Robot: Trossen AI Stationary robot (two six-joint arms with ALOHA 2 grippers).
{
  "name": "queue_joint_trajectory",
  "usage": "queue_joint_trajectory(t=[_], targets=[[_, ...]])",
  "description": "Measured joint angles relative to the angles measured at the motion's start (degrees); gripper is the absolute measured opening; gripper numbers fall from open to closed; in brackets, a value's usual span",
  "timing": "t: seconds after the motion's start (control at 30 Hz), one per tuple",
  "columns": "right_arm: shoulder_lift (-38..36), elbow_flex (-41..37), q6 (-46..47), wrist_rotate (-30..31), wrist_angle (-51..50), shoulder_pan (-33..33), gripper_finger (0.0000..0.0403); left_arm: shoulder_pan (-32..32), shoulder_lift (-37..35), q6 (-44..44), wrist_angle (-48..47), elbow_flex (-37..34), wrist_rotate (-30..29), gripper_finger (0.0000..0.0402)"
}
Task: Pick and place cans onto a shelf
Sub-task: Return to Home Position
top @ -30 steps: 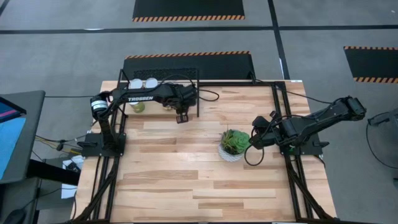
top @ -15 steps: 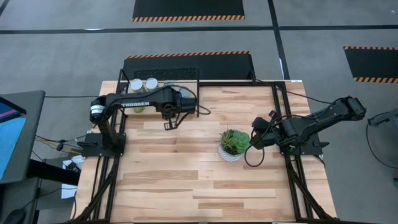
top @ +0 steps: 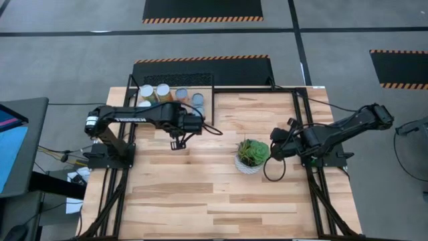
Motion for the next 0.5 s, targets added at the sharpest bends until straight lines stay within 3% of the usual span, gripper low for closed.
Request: queue_joint_trajectory(t=[0.17, 0.33, 0.5], targets=[[-0.02, 2.7, 0.02, 0.06, -0.6, -0.75, 0.0028, -1.83, -0.21, 1.0, 0.04, 0.0, 1.99, 0.0057], [-0.02, 4.54, -0.01, 0.06, -0.69, -0.91, 0.0028, -2.69, -0.4, 2.67, 0.2, -0.35, -4.61, 0.0057], [-0.02, 6.76, -0.41, -4.39, -4.97, -0.85, 0.0028, -1.64, -9.25, 3.11, 3.53, -9.42, -4.69, 0.0057]])
